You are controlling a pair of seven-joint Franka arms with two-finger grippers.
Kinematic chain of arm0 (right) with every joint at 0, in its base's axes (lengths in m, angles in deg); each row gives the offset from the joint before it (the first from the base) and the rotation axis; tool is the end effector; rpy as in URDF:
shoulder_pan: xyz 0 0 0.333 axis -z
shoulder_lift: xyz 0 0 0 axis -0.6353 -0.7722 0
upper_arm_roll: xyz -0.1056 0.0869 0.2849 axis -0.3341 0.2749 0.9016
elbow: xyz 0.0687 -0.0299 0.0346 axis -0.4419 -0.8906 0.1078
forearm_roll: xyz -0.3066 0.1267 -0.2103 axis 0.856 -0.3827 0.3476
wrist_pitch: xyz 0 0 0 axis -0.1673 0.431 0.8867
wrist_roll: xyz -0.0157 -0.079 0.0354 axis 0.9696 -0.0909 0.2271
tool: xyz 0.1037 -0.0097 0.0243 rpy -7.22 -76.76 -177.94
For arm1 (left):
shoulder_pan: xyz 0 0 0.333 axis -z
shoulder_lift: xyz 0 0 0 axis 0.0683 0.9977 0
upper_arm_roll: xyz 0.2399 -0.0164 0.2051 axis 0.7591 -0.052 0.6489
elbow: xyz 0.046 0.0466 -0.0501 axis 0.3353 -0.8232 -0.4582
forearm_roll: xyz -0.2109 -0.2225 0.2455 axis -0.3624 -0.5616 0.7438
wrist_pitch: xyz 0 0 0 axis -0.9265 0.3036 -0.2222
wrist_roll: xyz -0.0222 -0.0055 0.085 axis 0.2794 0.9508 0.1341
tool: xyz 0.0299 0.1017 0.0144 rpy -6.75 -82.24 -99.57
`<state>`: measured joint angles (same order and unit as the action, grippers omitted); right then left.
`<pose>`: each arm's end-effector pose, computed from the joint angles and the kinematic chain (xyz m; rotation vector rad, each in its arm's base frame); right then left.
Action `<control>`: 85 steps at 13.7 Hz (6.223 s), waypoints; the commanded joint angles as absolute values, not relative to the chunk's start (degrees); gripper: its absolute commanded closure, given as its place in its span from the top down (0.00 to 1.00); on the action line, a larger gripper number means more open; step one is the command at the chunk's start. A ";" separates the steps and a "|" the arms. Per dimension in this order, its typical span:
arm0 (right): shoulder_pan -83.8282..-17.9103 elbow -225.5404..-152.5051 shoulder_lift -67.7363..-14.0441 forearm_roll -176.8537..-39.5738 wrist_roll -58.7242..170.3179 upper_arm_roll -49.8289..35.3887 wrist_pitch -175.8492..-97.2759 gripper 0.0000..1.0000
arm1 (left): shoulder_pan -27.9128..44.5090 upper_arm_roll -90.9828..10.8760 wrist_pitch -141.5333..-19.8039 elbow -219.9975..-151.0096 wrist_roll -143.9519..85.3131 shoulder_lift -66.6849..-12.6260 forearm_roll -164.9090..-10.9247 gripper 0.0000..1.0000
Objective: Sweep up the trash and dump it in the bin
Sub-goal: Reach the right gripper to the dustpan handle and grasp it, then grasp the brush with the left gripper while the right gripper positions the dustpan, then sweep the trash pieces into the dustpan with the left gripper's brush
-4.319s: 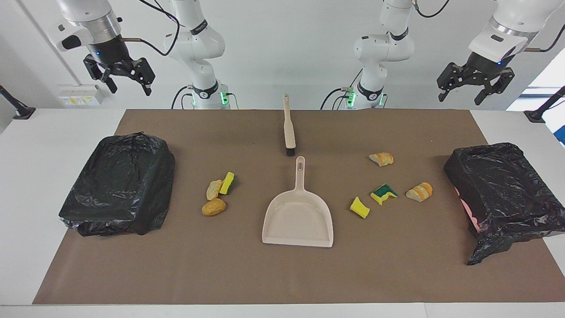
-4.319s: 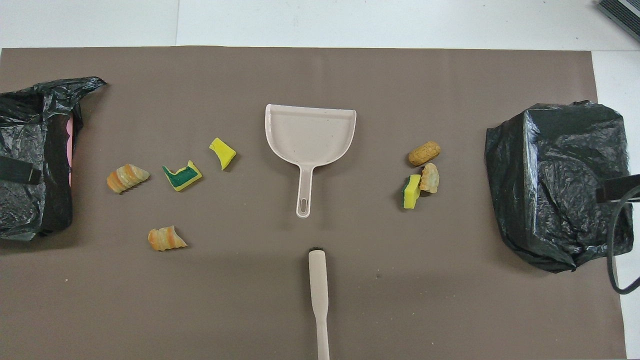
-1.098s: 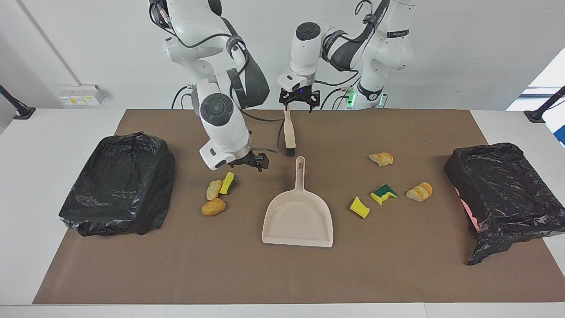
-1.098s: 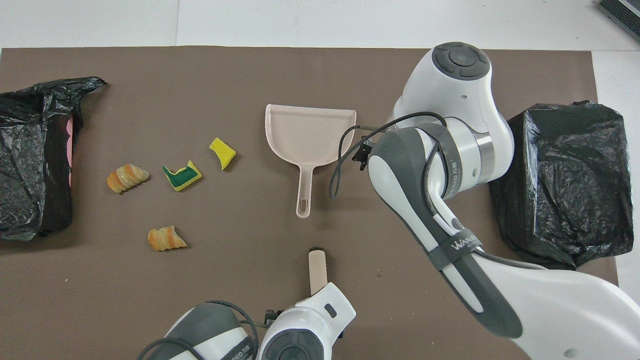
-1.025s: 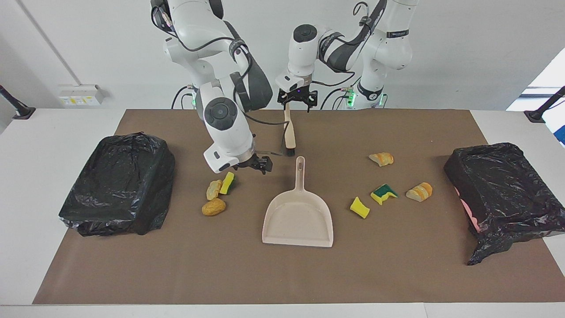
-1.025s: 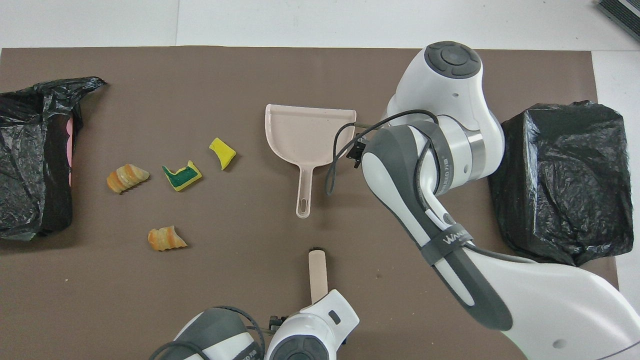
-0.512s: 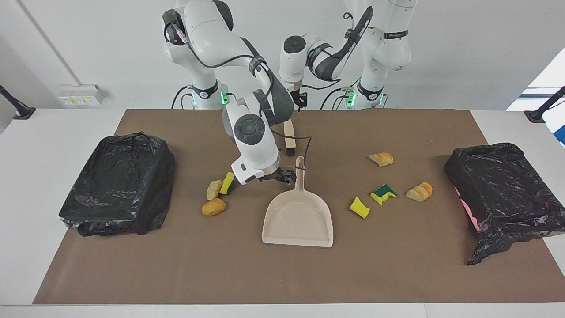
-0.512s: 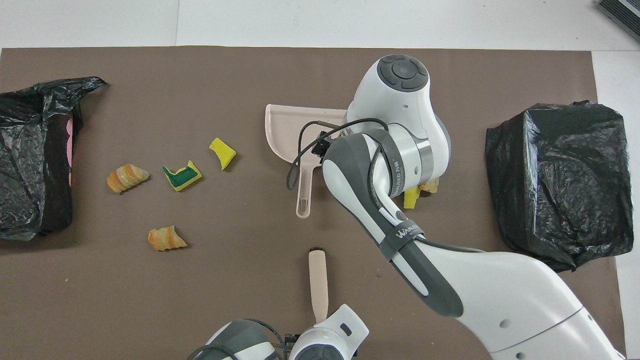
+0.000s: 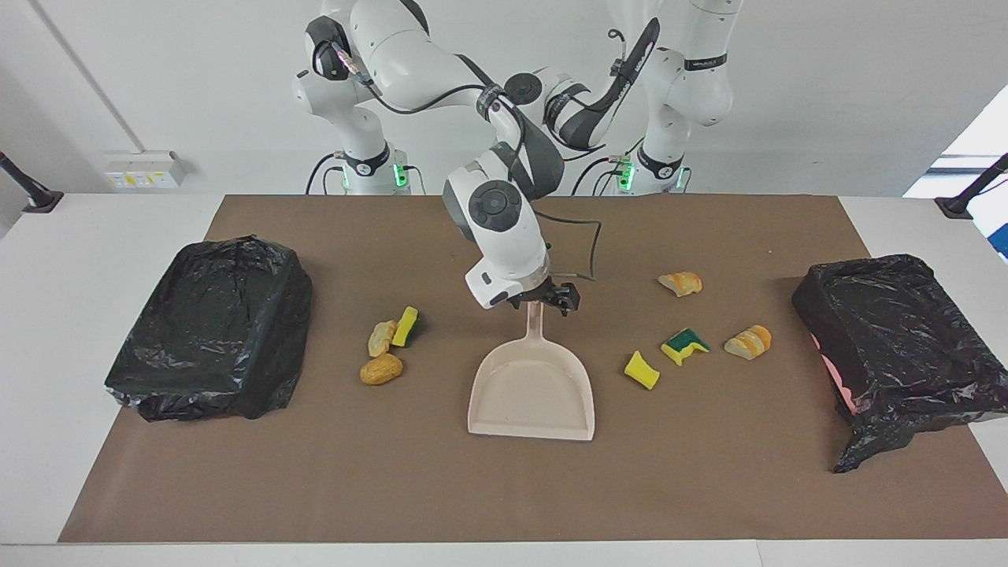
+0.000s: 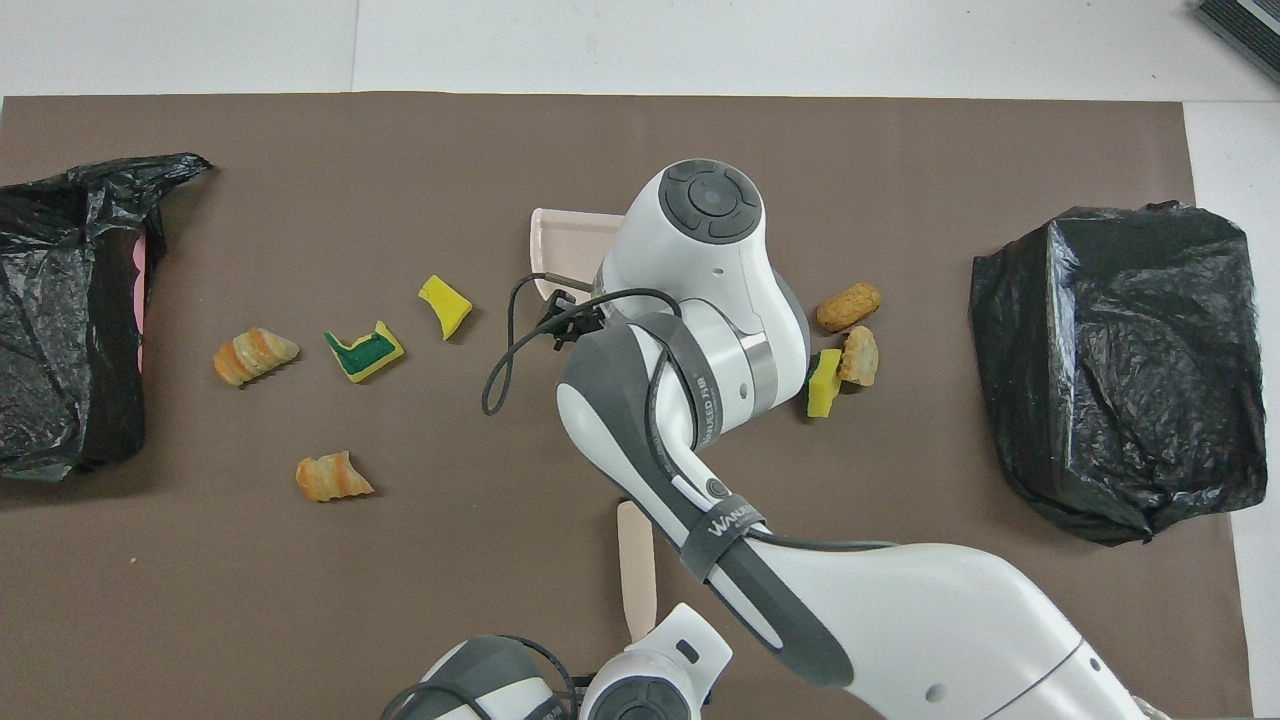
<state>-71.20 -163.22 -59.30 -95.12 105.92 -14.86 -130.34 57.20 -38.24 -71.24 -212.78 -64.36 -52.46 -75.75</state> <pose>0.6039 0.3928 0.3828 -2.8775 0.4302 0.2515 0.2178 -0.4288 0.3347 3.1004 -0.0868 -0.2906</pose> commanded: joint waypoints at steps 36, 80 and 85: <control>-68.00 -180.80 -43.48 -83.60 36.81 -14.95 -127.42 0.00 | -4.00 -37.11 -55.93 -193.38 -30.32 -44.53 -51.88 0.00; -74.78 -184.32 -47.96 -74.20 25.95 -14.86 -130.31 0.00 | 16.14 -37.11 -42.74 -211.46 -45.68 -64.64 -61.21 0.00; -75.83 -192.15 -44.97 -74.11 22.84 -14.86 -138.06 0.00 | 11.99 -37.11 -42.92 -217.88 -52.19 -66.59 -60.76 0.00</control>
